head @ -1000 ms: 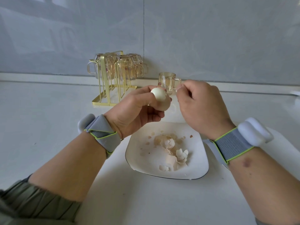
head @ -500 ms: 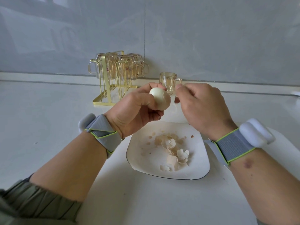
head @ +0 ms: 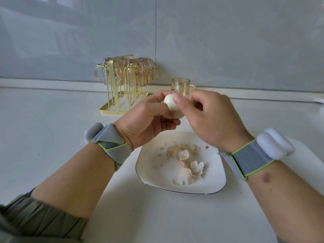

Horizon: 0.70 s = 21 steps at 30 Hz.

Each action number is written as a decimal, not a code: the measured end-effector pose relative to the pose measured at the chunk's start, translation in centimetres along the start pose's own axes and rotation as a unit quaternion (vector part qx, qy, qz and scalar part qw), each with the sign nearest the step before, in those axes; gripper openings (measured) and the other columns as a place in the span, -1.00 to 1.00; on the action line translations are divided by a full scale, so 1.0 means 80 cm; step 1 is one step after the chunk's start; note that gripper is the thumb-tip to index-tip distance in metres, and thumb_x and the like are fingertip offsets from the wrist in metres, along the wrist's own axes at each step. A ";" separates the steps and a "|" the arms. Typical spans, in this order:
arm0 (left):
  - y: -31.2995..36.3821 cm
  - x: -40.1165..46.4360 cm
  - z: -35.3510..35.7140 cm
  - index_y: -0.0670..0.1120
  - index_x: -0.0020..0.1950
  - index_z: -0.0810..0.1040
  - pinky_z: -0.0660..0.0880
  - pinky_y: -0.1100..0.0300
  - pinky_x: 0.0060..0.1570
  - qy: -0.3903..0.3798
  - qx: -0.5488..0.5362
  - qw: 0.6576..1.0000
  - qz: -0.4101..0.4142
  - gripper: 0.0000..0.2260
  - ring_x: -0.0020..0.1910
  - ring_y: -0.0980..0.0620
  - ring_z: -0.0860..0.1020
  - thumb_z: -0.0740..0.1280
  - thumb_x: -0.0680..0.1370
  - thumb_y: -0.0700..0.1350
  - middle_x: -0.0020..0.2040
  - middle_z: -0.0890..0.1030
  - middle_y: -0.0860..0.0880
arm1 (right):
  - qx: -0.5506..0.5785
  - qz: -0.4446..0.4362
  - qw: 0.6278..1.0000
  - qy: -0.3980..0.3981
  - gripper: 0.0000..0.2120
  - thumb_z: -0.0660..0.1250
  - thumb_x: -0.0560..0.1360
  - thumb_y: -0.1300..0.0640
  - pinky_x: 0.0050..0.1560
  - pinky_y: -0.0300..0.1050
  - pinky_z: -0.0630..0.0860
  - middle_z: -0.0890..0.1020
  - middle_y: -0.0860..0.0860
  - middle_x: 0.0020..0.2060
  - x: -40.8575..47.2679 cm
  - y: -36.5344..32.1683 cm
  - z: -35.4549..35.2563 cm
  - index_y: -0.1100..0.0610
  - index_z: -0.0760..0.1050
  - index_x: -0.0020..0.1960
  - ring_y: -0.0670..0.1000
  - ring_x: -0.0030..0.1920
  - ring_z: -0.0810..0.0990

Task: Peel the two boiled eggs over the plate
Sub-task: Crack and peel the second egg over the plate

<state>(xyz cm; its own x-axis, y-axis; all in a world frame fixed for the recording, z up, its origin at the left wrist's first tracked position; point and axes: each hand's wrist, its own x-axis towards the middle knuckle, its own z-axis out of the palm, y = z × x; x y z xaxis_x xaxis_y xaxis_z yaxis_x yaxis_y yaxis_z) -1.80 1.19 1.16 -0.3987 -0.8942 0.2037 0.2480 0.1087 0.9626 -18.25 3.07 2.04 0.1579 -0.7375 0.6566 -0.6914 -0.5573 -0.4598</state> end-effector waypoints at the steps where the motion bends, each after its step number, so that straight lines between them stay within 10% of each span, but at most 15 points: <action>1: 0.000 0.000 0.000 -0.19 0.13 0.47 0.47 0.15 -0.23 -0.005 -0.004 1.000 0.001 -0.61 -0.31 -0.05 0.51 0.23 0.32 -0.37 -0.20 0.53 -0.15 | -0.006 0.005 1.000 -0.006 -0.51 0.23 0.56 -0.24 -0.38 -0.04 0.39 0.41 -0.05 -0.52 0.000 0.000 0.001 0.09 0.36 -0.37 0.01 -0.42 0.43; 15: -0.002 -0.001 -0.001 -0.19 0.13 0.47 0.52 0.19 -0.24 -0.021 -0.005 1.000 0.013 -0.68 -0.30 -0.03 0.55 0.38 0.40 -0.33 -0.22 0.61 -0.08 | -0.028 0.005 0.999 0.015 -0.56 0.17 0.61 0.05 -0.44 -0.09 0.19 0.32 -0.04 -0.57 0.003 0.006 0.001 0.05 0.21 -0.43 0.06 -0.46 0.33; 21: -0.001 -0.001 -0.001 -0.16 0.06 0.51 0.54 0.20 -0.23 -0.026 -0.003 1.000 0.014 -0.74 -0.29 -0.02 0.55 0.38 0.40 -0.32 -0.21 0.60 -0.08 | -0.024 0.002 1.000 0.007 -0.51 0.14 0.63 -0.15 -0.43 -0.08 0.27 0.36 -0.05 -0.55 0.002 0.004 0.001 0.06 0.29 -0.40 0.02 -0.44 0.40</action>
<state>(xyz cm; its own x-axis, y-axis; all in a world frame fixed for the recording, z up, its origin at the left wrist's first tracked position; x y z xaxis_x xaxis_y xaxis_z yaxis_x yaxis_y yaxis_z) -1.72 1.22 1.02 -0.4364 -0.8672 0.2398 0.2657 0.1304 0.9552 -18.39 2.71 1.93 0.1446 -0.7340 0.6636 -0.7248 -0.5352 -0.4339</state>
